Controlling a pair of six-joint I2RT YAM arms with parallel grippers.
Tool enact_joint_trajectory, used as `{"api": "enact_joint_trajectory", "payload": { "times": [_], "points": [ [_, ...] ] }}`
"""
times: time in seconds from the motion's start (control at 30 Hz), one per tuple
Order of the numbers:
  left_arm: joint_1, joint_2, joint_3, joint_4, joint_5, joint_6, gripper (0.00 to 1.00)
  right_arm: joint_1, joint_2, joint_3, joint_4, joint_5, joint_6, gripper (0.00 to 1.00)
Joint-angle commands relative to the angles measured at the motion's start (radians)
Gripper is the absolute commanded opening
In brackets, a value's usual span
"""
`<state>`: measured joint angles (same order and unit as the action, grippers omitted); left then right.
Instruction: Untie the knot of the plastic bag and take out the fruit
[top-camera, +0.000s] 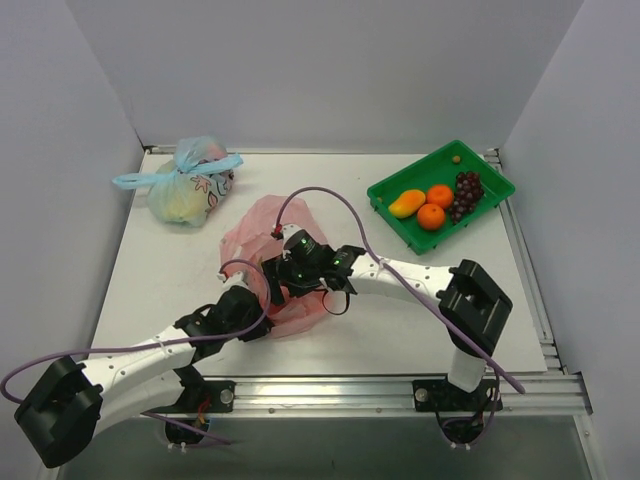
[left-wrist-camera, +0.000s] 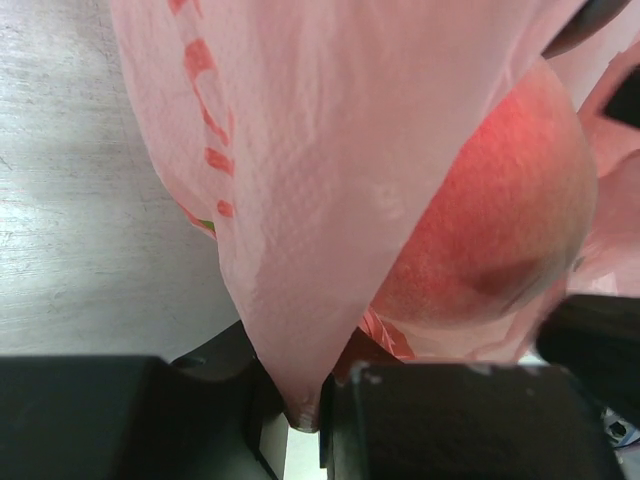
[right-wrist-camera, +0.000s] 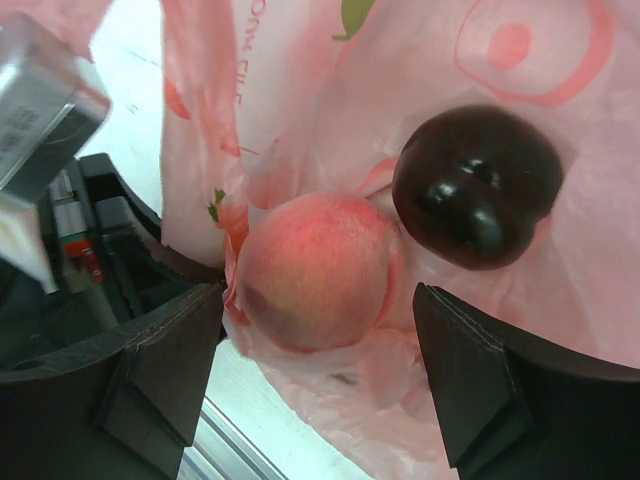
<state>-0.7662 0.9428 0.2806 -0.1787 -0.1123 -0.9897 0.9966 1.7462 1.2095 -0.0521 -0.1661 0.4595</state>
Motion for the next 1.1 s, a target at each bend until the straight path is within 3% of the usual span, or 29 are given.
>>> {"api": "enact_joint_trajectory", "payload": {
  "times": [0.0,0.13,0.57,0.87,1.0,1.03,1.07],
  "points": [
    [-0.007,-0.012,-0.001,0.036,-0.024,0.006,0.22,0.004,0.025,0.022,0.075,-0.036,0.064,0.77],
    [-0.013,-0.004,-0.001,0.045,-0.023,0.006,0.22,0.005,0.082,0.021,0.106,-0.093,0.087,0.73],
    [-0.015,-0.007,-0.003,0.051,-0.041,0.008,0.22,-0.006,0.082,-0.027,0.109,-0.11,0.09,0.74],
    [-0.015,-0.019,-0.009,0.047,-0.047,0.005,0.22,-0.01,0.099,-0.031,0.064,-0.104,0.056,0.82],
    [-0.015,-0.015,-0.008,0.047,-0.047,0.005,0.22,-0.01,0.099,-0.024,0.064,-0.116,0.042,0.72],
    [-0.015,-0.015,-0.008,0.047,-0.047,0.006,0.22,-0.009,0.089,-0.022,0.064,-0.127,0.039,0.61],
    [-0.015,-0.016,-0.008,0.045,-0.049,0.005,0.22,-0.012,0.081,-0.025,0.064,-0.13,0.039,0.56]
  ]
}}
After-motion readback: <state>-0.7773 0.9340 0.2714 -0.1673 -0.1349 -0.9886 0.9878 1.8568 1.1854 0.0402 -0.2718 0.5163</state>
